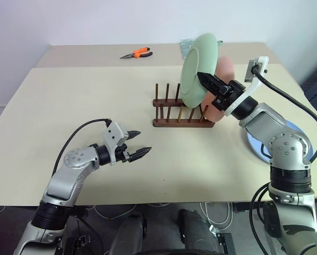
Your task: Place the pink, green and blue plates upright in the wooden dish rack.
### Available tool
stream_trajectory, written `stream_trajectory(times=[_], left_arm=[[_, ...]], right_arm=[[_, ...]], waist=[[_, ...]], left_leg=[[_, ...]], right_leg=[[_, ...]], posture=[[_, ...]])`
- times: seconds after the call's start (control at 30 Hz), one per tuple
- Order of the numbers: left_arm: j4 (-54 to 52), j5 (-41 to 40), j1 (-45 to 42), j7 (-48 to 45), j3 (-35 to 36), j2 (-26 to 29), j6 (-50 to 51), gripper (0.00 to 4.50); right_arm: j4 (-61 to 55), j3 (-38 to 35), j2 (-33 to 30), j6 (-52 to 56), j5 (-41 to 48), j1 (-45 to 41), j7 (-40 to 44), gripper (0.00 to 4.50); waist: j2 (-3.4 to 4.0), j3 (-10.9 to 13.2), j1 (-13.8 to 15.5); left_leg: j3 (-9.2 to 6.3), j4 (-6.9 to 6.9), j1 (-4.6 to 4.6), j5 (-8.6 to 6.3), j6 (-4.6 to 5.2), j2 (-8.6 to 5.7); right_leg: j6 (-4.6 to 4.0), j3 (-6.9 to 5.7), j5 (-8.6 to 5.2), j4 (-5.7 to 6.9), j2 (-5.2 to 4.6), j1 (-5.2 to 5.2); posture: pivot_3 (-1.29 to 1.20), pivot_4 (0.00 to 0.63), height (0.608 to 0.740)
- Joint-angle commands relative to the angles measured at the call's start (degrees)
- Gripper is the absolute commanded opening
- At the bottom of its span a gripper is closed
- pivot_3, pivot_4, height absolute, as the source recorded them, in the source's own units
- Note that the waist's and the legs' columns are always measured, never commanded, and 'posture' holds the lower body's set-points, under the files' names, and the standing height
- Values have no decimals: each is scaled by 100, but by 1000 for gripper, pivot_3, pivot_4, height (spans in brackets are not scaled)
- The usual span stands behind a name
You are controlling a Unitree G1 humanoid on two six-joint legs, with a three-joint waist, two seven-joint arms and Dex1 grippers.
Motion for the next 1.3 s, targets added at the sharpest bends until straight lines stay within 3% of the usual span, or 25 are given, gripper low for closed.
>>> stream_trajectory(times=[0.03,0.07,0.23,0.33,0.43,0.53,0.63,0.73,0.83,0.93,1.03,1.13,1.3], left_arm=[[-159,-67,-48,-10,111,-4,-17,3677],[-156,-66,-54,-10,105,-7,-14,3677],[-158,-59,-54,-19,51,-30,5,3677],[-163,-55,-53,-38,31,-34,15,3677],[-174,-57,-82,-82,-25,-43,28,3677],[-169,-46,-144,-170,-137,-51,36,3677],[-192,-23,-235,-328,-331,-86,26,3677],[-196,-70,-405,-513,-555,-208,40,3677],[-206,-96,-600,-695,-785,-361,50,3677],[-162,-50,-768,-828,-958,-485,23,3677],[-142,-26,-923,-905,-1098,-612,25,3677],[-159,-17,-952,-923,-1128,-643,50,3677],[-189,5,-878,-927,-1081,-554,63,3677]], right_arm=[[-35,-62,75,34,-217,-174,8,72],[-35,-70,94,56,-251,-177,20,72],[-820,124,-222,-232,-1053,-187,409,2047],[-1290,140,-633,-389,-1510,-165,736,2047],[-1564,-324,-1301,-293,-1514,-49,1137,2047],[-1561,-1088,-1913,-71,-1349,367,1385,2974],[-1606,-1878,-2430,49,-1591,1303,1661,4469],[-1856,-2319,-2751,127,-2055,2743,2078,4469],[-2172,-1992,-2751,70,-2717,3919,2078,4469],[-2208,-1436,-2430,36,-3159,4308,1721,4469],[-1561,-522,-2387,-228,-4437,4359,1089,4469],[-964,-166,-2341,-509,-5128,4266,802,3601],[-731,-262,-2276,-590,-5310,4045,909,1115]], waist=[[0,0,0],[0,0,-1],[3,2,2],[3,2,3],[1,1,20],[-8,-2,49],[-11,-3,130],[-13,-4,164],[-11,-5,141],[-10,-7,90],[-7,-9,88],[-6,-10,132],[-11,-10,154]], left_leg=[[0,0,0,0,0,0],[0,0,0,0,0,0],[0,1,-1,0,0,0],[0,-2,-3,0,0,0],[0,1,-4,0,0,-1],[-1,3,-4,0,0,0],[0,2,-4,-2,3,0],[2,3,-7,-3,5,0],[11,6,-4,-3,5,0],[24,7,2,-3,5,5],[27,8,4,-3,5,6],[26,10,-1,-3,5,2],[22,12,-2,-4,6,1]], right_leg=[[0,0,0,0,0,0],[0,0,0,0,0,0],[1,0,0,0,0,-1],[3,-3,-1,0,0,-3],[4,-3,-1,-3,-1,1],[-2,-4,-5,-11,-1,9],[-12,-4,-10,-17,-2,11],[-13,-6,-13,-19,-4,12],[-12,-1,-13,-16,-6,14],[3,4,-22,-13,-5,13],[2,6,-22,-12,-4,12],[1,6,-22,-17,-8,11],[1,6,-21,-18,-8,14]], posture=[[0,150,740],[0,150,740],[0,150,740],[0,150,740],[0,150,740],[0,150,740],[0,150,740],[0,150,740],[0,150,740],[0,150,740],[0,150,740],[0,150,740],[0,150,740]])
